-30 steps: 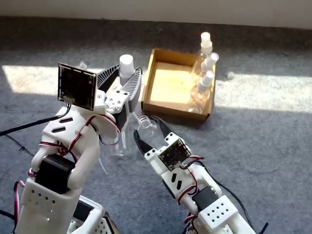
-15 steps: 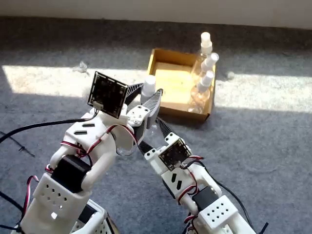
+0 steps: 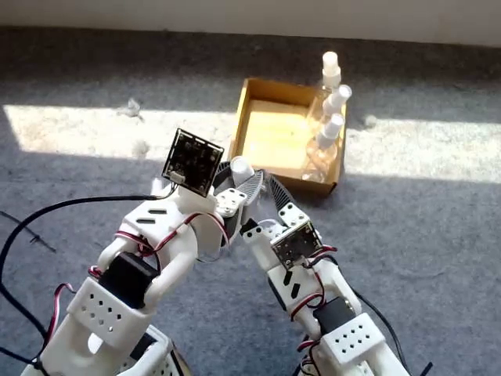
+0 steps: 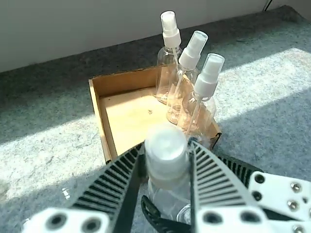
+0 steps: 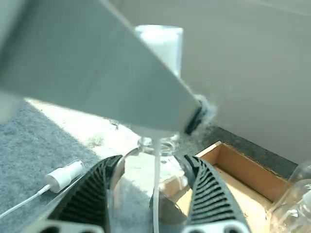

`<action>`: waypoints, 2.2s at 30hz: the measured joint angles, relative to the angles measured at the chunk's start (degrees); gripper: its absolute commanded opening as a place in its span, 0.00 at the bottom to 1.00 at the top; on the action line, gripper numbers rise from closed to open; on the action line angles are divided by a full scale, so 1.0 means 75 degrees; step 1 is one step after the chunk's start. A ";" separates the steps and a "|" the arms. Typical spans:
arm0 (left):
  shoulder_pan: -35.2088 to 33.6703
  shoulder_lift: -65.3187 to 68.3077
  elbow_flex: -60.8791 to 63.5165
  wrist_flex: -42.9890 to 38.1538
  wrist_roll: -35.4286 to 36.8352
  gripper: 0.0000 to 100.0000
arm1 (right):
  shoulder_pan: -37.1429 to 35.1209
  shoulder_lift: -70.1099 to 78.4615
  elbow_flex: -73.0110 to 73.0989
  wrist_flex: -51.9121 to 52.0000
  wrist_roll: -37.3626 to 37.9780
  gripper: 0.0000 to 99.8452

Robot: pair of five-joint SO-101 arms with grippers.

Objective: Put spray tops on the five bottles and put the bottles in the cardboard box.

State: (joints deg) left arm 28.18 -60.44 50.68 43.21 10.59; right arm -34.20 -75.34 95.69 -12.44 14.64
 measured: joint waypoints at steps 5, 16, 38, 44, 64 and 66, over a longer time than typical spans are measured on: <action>0.0000 0.0035 0.0035 0.0000 0.0047 0.00 | 0.0000 0.0000 0.0000 0.0000 0.0000 0.00; -0.0305 0.0152 -0.0445 -0.0234 -0.0352 0.19 | -0.0105 -0.0012 0.0000 -0.0012 -0.0023 0.00; -0.0785 0.0141 -0.2321 0.0598 -0.0363 0.19 | -0.0105 -0.0012 0.0000 0.0012 -0.0023 0.00; -0.1313 0.0152 -0.1817 0.0586 -0.0363 0.19 | -0.0105 -0.0012 0.0000 0.0012 -0.0023 0.00; -0.1676 0.0023 -0.0258 0.0223 -0.0844 0.19 | -0.0105 0.0012 0.0000 0.0035 0.0000 0.00; -0.1676 0.0023 -0.0258 0.0223 -0.0844 0.19 | -0.0105 0.0012 0.0000 0.0035 0.0000 0.00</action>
State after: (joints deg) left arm 15.60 -60.26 48.75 44.88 4.26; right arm -34.99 -75.25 95.69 -12.18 14.64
